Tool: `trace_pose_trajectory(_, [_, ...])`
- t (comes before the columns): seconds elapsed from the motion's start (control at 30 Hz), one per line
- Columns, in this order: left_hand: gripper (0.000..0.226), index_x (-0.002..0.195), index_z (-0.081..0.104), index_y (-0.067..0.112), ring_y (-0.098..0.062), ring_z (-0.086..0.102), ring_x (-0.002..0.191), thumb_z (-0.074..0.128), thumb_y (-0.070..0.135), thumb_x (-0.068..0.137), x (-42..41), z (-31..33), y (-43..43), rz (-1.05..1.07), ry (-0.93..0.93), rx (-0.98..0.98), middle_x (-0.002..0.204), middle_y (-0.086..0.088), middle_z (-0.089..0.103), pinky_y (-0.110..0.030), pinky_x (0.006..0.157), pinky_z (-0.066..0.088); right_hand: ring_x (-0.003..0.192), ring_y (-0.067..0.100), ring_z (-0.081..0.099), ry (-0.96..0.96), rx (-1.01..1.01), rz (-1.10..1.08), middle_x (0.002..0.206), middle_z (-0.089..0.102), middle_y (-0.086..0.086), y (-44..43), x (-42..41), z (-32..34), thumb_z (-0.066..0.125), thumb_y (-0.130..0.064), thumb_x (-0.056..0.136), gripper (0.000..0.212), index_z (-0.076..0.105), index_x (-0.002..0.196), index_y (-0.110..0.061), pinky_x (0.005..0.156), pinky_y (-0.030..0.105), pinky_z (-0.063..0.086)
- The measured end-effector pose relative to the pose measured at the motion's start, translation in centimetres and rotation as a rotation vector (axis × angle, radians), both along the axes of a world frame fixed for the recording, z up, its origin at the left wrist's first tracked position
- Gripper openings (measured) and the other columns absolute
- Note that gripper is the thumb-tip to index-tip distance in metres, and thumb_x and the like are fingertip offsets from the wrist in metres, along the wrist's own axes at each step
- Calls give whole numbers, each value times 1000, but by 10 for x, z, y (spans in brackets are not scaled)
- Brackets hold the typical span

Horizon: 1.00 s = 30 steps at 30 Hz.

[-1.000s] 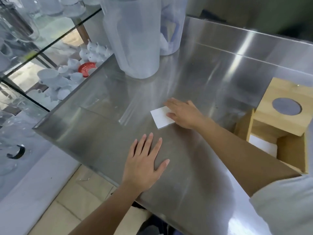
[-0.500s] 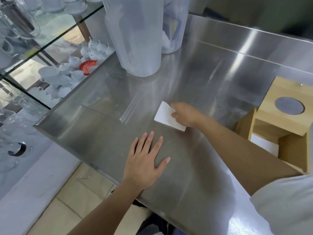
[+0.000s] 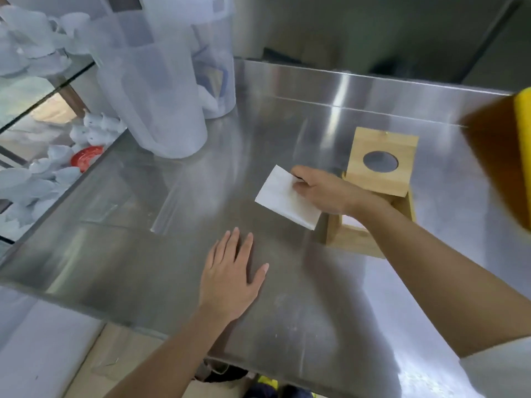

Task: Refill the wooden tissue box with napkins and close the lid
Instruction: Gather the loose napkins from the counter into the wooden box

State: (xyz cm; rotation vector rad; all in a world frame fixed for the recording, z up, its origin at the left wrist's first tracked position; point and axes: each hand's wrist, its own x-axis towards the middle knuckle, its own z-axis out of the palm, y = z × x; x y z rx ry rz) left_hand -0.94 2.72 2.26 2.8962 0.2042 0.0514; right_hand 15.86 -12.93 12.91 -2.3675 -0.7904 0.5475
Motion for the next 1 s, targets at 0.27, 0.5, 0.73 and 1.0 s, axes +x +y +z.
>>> trace_pose_trajectory(0.27, [60, 134, 43, 18, -26, 28, 138, 34, 55, 88, 47, -5, -64, -269, -32, 7, 148, -10, 36, -38, 113, 17, 63, 11, 36, 125, -252, -142, 69, 36, -5, -91, 0, 32, 34, -4, 96, 32, 35, 66, -17, 53, 23, 25])
trace_pose_trajectory(0.5, [70, 139, 31, 29, -22, 14, 143, 5, 66, 86, 57, -24, -69, -316, 7, 110, 154, -3, 24, -40, 115, 5, 78, 20, 40, 57, -485, -125, 73, 41, -3, -106, 8, 0, 32, -4, 95, 21, 44, 79, -12, 55, 23, 28])
trace_pose_trajectory(0.73, [66, 139, 31, 29, -21, 15, 142, 11, 65, 87, 56, -18, -69, -317, 7, 90, 153, -3, 26, -38, 113, 4, 62, 13, 43, 32, -492, -104, 72, 46, -3, -98, 13, -27, 36, 2, 89, 19, 48, 85, -13, 49, 24, 28])
trace_pose_trajectory(1.0, [66, 139, 32, 30, -20, 12, 143, 11, 65, 87, 56, -19, -69, -307, 11, 93, 154, -2, 24, -39, 115, 5, 84, 26, 55, 60, -583, -76, 104, 63, 14, -92, 16, -38, 37, 0, 89, 29, 57, 110, -6, 70, 31, 42])
